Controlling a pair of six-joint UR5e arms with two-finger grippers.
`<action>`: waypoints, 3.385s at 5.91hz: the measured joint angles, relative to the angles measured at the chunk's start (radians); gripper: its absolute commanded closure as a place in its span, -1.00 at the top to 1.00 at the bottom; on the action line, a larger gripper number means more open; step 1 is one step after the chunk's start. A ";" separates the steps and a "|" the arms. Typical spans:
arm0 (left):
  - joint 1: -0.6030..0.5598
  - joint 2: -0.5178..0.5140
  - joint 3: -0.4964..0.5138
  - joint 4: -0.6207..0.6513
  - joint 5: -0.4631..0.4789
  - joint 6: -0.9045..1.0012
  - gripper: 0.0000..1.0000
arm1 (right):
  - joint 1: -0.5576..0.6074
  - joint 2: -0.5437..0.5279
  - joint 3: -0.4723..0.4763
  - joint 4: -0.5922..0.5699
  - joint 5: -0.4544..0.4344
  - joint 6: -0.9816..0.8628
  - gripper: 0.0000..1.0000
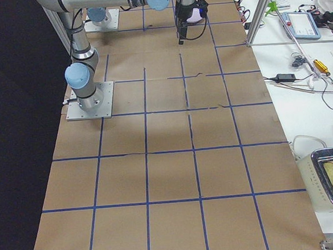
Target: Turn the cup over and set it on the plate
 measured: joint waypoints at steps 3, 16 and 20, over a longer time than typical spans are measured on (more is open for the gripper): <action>0.212 0.000 -0.003 -0.055 -0.004 0.211 0.99 | 0.000 0.000 0.000 0.000 0.000 0.000 1.00; 0.916 -0.522 -0.088 -0.373 -0.467 1.147 0.96 | 0.000 0.000 0.000 0.000 0.000 0.000 1.00; 0.928 -0.567 -0.135 -0.436 -0.465 1.201 0.94 | 0.000 0.000 0.000 0.000 0.000 0.000 1.00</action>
